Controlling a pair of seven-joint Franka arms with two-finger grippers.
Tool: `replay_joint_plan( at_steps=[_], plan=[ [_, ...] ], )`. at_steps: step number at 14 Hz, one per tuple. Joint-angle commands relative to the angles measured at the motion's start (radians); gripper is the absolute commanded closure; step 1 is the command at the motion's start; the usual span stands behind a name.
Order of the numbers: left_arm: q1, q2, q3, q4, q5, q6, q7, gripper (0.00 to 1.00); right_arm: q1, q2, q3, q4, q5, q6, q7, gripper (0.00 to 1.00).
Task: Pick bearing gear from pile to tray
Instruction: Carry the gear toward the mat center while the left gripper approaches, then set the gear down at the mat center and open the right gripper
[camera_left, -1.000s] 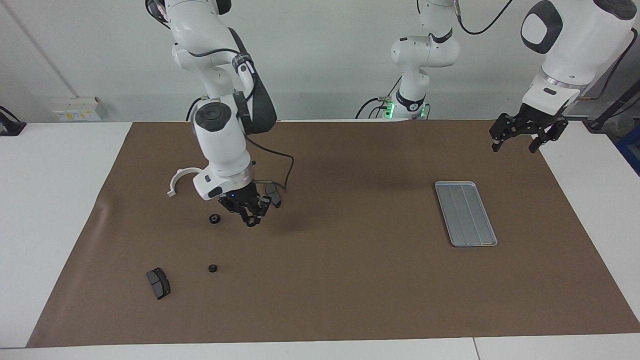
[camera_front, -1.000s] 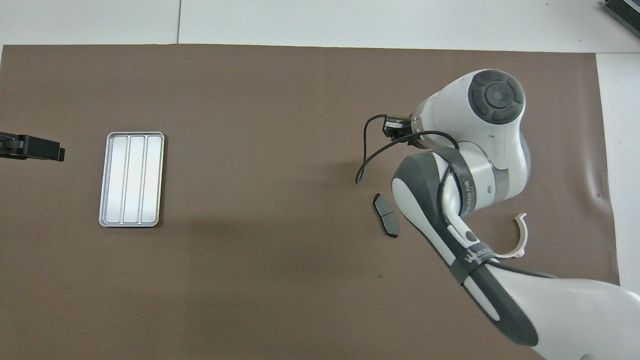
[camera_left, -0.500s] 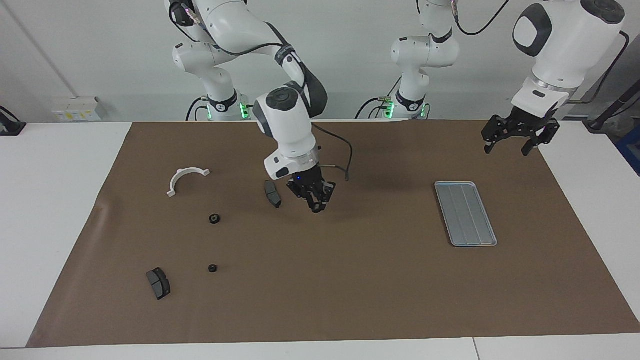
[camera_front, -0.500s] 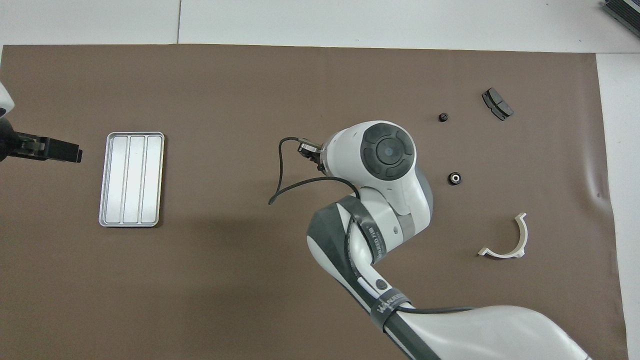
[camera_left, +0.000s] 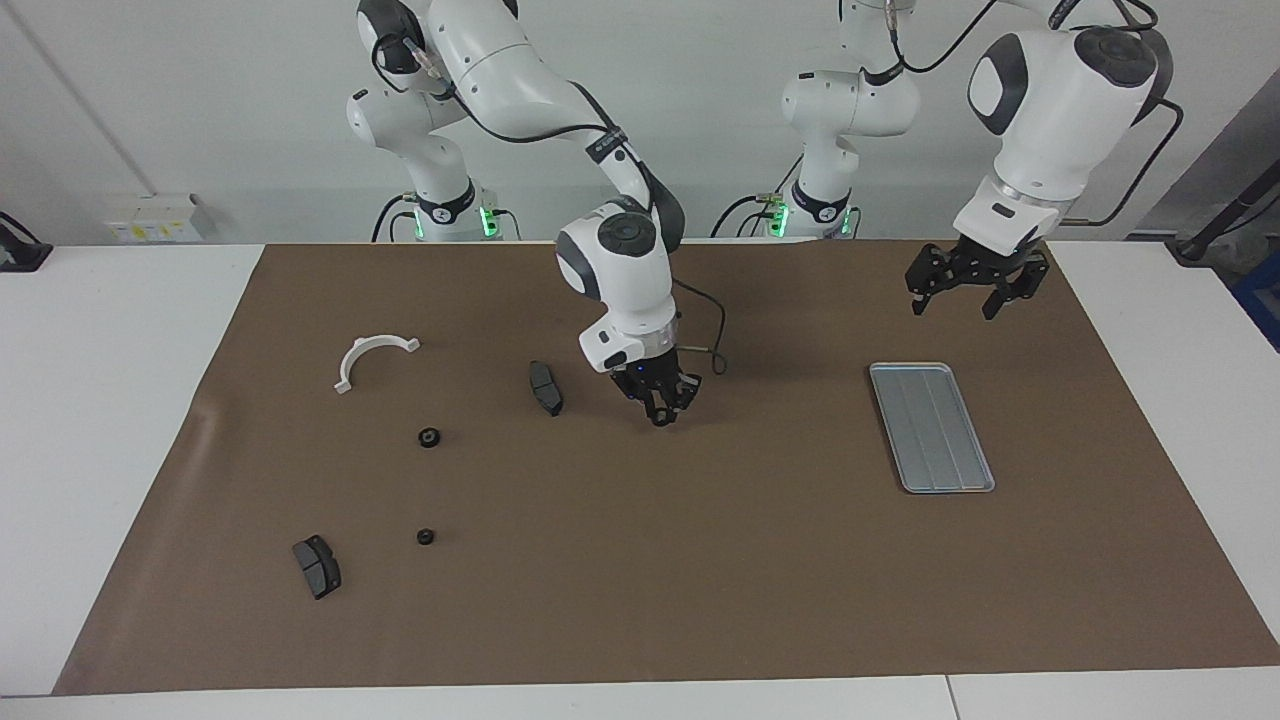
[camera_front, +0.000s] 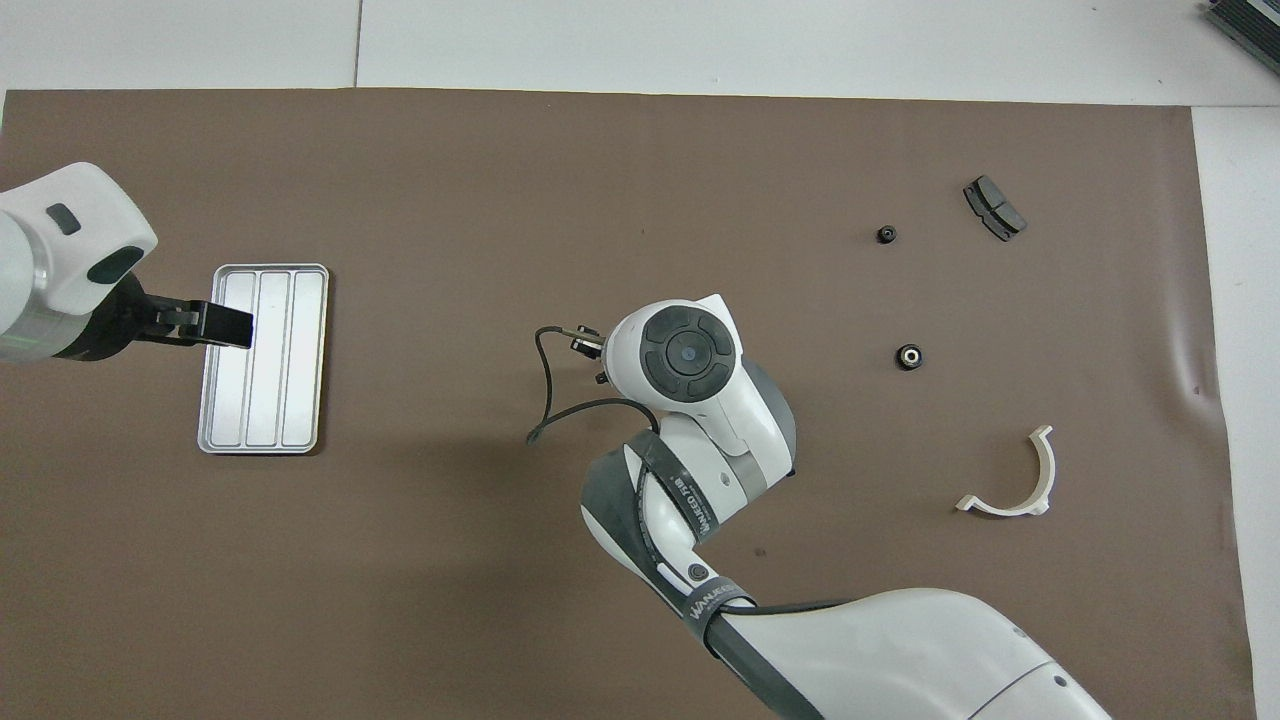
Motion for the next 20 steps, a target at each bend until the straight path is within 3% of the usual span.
replay_joint_plan(
  at_steps=[1,3,5,8,11,15,18,20],
  plan=[
    [-0.05,-0.023,0.011,-0.036,-0.019,0.036,-0.07,0.0,-0.009,-0.019,0.009,-0.07,-0.028,0.091,0.002,0.73],
    [-0.062,-0.005,0.011,-0.033,-0.042,0.045,-0.079,0.0,-0.005,-0.019,0.009,-0.097,-0.028,0.119,0.003,0.62],
    [-0.076,0.02,0.011,-0.031,-0.055,0.076,-0.137,0.0,0.002,-0.022,0.009,-0.098,-0.028,0.109,0.009,0.0],
    [-0.093,0.078,0.011,-0.006,-0.099,0.126,-0.171,0.0,-0.014,-0.072,0.001,-0.094,-0.028,0.072,-0.001,0.0],
    [-0.157,0.185,0.011,0.074,-0.11,0.18,-0.341,0.0,-0.063,-0.126,-0.002,-0.092,-0.031,0.017,-0.05,0.0],
    [-0.243,0.303,0.013,0.194,-0.105,0.162,-0.43,0.0,-0.202,-0.192,0.001,-0.089,-0.09,-0.077,-0.271,0.0],
    [-0.335,0.496,0.016,0.388,-0.076,0.068,-0.531,0.0,-0.306,-0.201,0.001,-0.068,-0.09,-0.118,-0.484,0.0],
    [-0.379,0.524,0.014,0.398,-0.064,0.077,-0.573,0.0,-0.363,-0.197,0.001,-0.054,-0.091,-0.134,-0.573,0.0]
  ],
)
